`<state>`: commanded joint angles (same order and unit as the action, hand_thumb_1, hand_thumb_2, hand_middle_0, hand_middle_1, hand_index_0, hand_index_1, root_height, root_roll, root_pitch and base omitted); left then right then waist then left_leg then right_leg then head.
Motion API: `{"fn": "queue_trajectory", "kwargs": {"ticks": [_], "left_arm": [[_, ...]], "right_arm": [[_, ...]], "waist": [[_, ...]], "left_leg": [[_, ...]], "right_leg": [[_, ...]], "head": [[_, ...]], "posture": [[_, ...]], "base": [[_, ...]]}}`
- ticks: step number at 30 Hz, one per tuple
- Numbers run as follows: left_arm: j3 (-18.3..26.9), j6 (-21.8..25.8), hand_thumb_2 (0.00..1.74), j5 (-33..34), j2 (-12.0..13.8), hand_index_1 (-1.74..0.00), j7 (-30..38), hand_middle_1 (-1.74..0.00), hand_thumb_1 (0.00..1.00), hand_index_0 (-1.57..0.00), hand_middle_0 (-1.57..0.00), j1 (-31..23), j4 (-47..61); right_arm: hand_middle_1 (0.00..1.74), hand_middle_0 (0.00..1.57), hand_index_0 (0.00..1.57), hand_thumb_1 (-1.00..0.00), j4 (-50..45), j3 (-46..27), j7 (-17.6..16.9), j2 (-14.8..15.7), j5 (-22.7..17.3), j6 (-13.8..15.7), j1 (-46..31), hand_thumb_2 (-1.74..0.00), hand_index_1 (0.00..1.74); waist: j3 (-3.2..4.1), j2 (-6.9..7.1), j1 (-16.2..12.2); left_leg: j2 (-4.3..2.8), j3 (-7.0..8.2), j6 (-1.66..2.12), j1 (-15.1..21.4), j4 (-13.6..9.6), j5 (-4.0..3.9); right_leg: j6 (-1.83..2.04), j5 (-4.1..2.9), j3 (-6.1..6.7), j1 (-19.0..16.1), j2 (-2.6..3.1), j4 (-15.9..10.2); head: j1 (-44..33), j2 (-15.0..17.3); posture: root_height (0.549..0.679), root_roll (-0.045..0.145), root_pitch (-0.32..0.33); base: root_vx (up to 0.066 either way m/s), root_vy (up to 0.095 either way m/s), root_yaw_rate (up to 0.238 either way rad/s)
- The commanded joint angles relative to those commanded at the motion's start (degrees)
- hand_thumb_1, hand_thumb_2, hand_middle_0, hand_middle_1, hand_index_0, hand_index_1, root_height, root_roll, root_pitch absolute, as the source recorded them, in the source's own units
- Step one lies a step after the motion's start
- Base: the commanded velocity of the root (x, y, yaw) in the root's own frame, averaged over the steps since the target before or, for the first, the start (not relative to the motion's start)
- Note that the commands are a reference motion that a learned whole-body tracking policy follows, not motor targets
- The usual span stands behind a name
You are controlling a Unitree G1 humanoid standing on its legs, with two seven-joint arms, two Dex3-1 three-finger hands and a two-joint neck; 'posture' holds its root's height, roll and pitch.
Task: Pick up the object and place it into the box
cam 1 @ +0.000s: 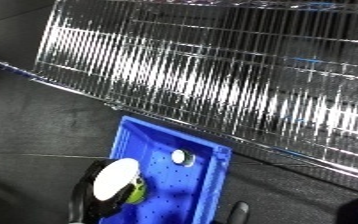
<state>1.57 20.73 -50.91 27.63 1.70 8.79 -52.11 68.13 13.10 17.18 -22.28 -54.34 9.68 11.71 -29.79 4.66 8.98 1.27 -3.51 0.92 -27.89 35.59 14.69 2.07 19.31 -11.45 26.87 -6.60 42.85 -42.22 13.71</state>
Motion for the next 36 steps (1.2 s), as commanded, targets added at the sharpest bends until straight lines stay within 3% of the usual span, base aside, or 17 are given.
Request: {"fn": "queue_trajectory", "kwargs": {"ticks": [1, 9, 21, 36], "left_arm": [[0.48, -0.26, 1.74, -0.63, 0.22, -1.74, -0.43, -1.74, 1.0, -1.57, -1.57, 0.73, -1.51], [3.82, -1.81, 1.04, -3.44, 2.26, -1.04, -2.66, -1.04, 0.6, -0.94, -0.94, 5.09, -12.31], [3.55, -1.22, 0.0, -3.83, 2.18, 0.0, -7.2, 0.0, 0.0, 0.0, 0.0, 6.82, -17.86], [2.52, -3.97, 0.0, -5.03, 2.07, 0.0, -8.73, 0.0, 0.0, 0.0, 0.0, 7.4, -18.8]], "right_arm": [[0.0, 0.0, 0.0, 0.0, 0.17, 0.25, 0.1, 0.07, 0.21, 0.02, 0.01, 0.0, 0.0], [0.0, 0.0, 0.0, 0.0, 0.78, 1.35, 1.37, 0.81, 1.02, -0.16, -0.25, 0.0, 0.0], [0.0, 0.0, 0.0, 0.0, 0.27, 2.24, 1.65, 1.46, 0.94, -0.54, -0.08, 0.0, 0.0], [0.0, 0.0, 0.0, 0.0, -0.45, 2.51, 1.43, 1.83, 0.36, -0.74, -0.05, 0.0, 0.0]], "waist": [[0.0, 0.34, -0.13], [0.0, 2.84, -0.7], [0.0, 3.51, -0.75], [0.0, 3.37, -0.86]], "left_leg": [[-0.19, 0.03, 0.05, 0.08, -0.09, -0.06], [-1.37, -0.02, 0.46, 1.05, -1.38, -0.61], [-1.21, -0.28, 0.59, 1.44, -2.08, -0.62], [-0.77, -0.41, 0.48, 1.64, -2.3, -0.45]], "right_leg": [[-0.07, 0.1, 0.05, -0.12, 0.11, -0.05], [-0.31, 0.35, 0.23, -1.4, 0.63, -1.07], [-0.49, 0.35, 0.03, -2.47, 0.61, -2.49], [-0.17, -0.26, -0.29, -3.22, 0.5, -3.8]], "head": [[-0.71, 0.16], [-3.62, 1.5], [-2.08, 2.96], [0.25, 3.85]], "posture": [[0.638, 0.029, 0.083], [0.639, 0.026, 0.075], [0.641, 0.025, 0.072], [0.643, 0.022, 0.072]], "base": [[0.008, 0.017, -0.025], [0.019, -0.002, 0.0], [0.006, -0.004, -0.005], [-0.001, -0.016, -0.013]]}}
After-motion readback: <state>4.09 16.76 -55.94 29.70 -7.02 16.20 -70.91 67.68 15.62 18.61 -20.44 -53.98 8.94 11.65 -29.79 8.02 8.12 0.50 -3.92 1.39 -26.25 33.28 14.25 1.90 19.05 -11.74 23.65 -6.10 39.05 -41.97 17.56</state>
